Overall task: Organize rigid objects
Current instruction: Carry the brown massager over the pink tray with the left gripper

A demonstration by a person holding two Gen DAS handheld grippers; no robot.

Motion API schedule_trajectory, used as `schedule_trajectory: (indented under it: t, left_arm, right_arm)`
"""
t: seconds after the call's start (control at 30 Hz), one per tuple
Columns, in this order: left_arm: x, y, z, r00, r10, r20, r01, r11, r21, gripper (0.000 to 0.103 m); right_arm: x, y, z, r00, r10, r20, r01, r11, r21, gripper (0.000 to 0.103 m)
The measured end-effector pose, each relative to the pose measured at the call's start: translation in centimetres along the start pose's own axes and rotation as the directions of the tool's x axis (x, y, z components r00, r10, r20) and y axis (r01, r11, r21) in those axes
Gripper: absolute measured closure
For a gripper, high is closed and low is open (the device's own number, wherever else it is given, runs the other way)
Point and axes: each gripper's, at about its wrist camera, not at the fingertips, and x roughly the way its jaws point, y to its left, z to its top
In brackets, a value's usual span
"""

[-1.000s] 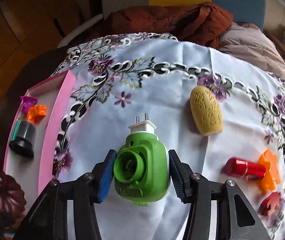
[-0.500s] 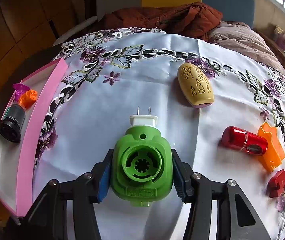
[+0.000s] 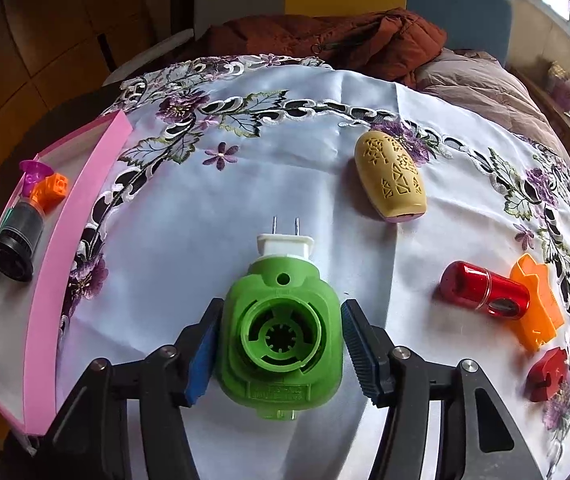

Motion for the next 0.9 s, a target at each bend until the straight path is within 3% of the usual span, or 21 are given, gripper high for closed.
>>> schedule_trajectory:
  t: [0.37,0.63,0.9]
  left_arm:
    - [-0.1,2.2,-0.6,1.000,0.013,-0.016,-0.014,0.999,-0.047,0.040]
    - [-2.3,6.7,-1.5,0.999,0.053,0.004,-0.053,0.991,-0.123,0.040]
    - [-2.3,10.2,-3.7,0.996,0.076,-0.038,-0.082,0.973,-0.215,0.040]
  right_arm:
    - [0.1,0.0,-0.2,1.000,-0.023,0.005,0.023,1.000,-0.012,0.036]
    - [0.0,0.1,-0.2,0.999,-0.035,0.005,0.035,0.999,-0.021,0.036]
    - [0.0,0.3,-0.2,0.999,-0.042,0.007,0.043,0.999,-0.032,0.036]
